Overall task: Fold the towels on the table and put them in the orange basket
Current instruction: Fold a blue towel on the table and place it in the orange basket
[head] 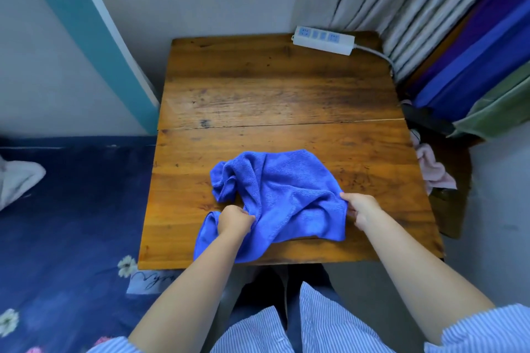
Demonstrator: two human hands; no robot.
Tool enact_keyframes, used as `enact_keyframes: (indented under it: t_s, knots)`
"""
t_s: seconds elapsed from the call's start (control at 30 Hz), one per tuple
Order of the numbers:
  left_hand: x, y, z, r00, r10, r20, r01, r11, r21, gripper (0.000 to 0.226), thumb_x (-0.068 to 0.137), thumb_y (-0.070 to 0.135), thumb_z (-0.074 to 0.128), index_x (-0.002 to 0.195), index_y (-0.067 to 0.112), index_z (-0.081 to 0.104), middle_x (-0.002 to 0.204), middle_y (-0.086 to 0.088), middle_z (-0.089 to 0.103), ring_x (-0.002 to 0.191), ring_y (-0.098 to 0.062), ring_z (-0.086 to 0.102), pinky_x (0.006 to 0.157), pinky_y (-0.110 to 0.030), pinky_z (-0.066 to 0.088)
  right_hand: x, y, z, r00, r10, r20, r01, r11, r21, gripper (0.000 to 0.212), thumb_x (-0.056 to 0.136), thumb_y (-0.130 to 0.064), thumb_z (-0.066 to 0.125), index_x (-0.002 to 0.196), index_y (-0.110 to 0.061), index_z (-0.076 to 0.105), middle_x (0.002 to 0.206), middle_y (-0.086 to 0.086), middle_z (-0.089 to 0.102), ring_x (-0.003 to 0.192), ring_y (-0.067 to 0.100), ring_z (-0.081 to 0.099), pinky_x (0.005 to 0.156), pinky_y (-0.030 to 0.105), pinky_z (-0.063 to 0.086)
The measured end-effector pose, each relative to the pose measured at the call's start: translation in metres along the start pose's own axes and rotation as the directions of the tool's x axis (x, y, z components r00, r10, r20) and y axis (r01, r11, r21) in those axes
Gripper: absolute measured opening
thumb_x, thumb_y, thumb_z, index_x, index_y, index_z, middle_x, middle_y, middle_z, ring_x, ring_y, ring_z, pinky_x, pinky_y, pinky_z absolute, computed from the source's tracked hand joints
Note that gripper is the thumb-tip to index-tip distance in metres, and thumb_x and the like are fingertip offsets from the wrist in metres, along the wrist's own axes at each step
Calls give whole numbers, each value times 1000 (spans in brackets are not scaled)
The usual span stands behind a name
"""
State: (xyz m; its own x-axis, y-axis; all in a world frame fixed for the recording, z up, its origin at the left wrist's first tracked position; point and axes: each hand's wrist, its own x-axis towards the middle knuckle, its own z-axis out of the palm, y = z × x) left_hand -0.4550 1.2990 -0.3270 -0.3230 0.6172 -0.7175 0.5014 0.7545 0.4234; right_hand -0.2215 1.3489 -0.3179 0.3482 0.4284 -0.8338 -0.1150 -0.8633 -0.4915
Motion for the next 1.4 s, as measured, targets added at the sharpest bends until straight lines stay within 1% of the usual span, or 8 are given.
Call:
enact_keyframes:
  t_s: [0.17,0.33,0.43,0.57,0.77,1.0,1.17,1.4]
  knots:
    - [5,2,-29,992,14,-129,-47,966,-256,38,78,-3,51,45,15,46,39,-1,41,51,-24,42,57,-27,34,-1,-17,3,980,-178,-93,169,981,-96,25,83,5,56,105,14,59,90,15,59,73,22,51,56,26,40]
    - [8,31,-85,962,103,-253,-208,876,-434,21,88,4,50,70,10,59,46,-3,50,26,-1,44,35,-10,33,-13,-58,20,918,-390,-73,376,914,-152,22,81,8,53,99,5,65,92,9,55,86,20,49,72,27,40]
    - [10,72,-119,915,177,-363,-347,803,-484,28,90,3,46,66,13,56,49,1,55,30,4,51,39,-12,43,-31,-103,45,873,-487,-38,481,870,-111,24,82,7,49,100,2,64,86,8,56,85,20,49,72,26,42]
    - [10,132,-171,834,245,-494,-509,686,-520,28,92,4,43,70,13,58,58,0,54,46,-5,56,56,-18,50,-70,-181,80,829,-557,48,554,830,58,21,84,5,47,79,-11,59,64,0,47,58,13,44,46,18,38]
    - [4,211,-266,667,256,-699,-709,508,-490,16,94,5,40,86,11,53,64,1,54,37,6,55,47,-9,48,-136,-292,112,657,-751,66,716,649,257,33,84,2,46,62,-22,50,63,-1,49,62,15,46,60,24,42]
    - [-11,254,-306,514,235,-825,-781,527,-336,19,95,8,37,102,0,53,99,-25,64,77,-32,64,82,-39,52,-185,-352,134,419,-908,7,902,417,107,25,82,-5,45,62,-19,49,60,-7,45,61,12,40,49,21,32]
    - [5,221,-289,557,316,-768,-737,614,-282,15,94,8,38,86,9,50,83,-17,60,63,-28,59,67,-34,47,-145,-312,119,526,-849,-35,850,526,21,34,83,-4,44,52,-18,38,56,-2,35,67,21,35,55,25,29]
    - [49,129,-214,842,401,-361,-334,913,235,17,87,10,44,93,5,60,108,-18,64,101,-31,57,80,-32,43,-61,-181,82,836,-520,175,537,710,-455,35,89,-6,43,56,-19,37,87,10,47,83,20,41,68,26,37]
